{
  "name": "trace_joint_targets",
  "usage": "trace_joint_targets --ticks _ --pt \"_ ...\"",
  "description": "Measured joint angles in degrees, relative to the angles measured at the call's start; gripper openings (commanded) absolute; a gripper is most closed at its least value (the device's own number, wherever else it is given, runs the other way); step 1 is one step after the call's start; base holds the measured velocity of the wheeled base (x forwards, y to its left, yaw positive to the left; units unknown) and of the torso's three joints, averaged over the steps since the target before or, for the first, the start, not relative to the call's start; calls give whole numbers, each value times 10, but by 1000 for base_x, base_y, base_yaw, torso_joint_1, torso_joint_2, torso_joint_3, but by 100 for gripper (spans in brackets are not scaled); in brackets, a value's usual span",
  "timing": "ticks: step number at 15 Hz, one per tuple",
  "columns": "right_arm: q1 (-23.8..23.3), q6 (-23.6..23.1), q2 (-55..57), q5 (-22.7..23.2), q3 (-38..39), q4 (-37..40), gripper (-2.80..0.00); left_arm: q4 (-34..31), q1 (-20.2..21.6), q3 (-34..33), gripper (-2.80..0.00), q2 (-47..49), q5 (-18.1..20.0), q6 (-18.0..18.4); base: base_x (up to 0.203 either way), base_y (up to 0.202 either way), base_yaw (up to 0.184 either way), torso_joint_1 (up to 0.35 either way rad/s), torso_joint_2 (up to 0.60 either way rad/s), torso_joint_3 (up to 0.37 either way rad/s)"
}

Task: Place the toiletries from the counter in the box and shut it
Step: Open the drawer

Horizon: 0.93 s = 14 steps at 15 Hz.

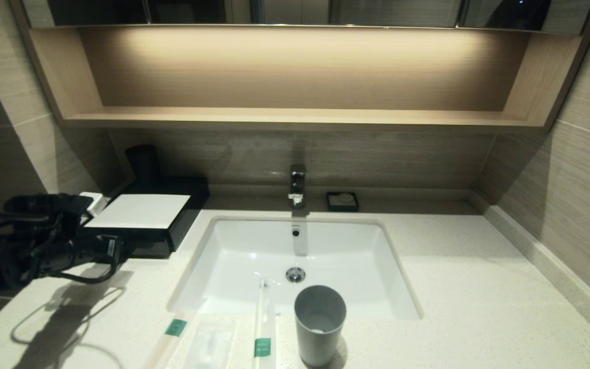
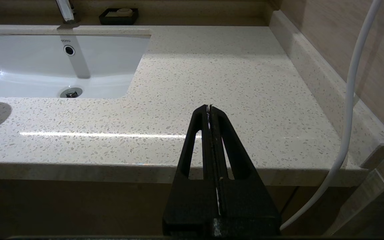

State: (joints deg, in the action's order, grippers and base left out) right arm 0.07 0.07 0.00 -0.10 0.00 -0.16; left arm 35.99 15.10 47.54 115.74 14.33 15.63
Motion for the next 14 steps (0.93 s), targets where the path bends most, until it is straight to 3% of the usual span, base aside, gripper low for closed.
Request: trace_joint_targets --ticks 14 --pt "0 0 0 0 0 0 -280 10 -2 17 -280 17 0 0 0 0 0 0 0 0"
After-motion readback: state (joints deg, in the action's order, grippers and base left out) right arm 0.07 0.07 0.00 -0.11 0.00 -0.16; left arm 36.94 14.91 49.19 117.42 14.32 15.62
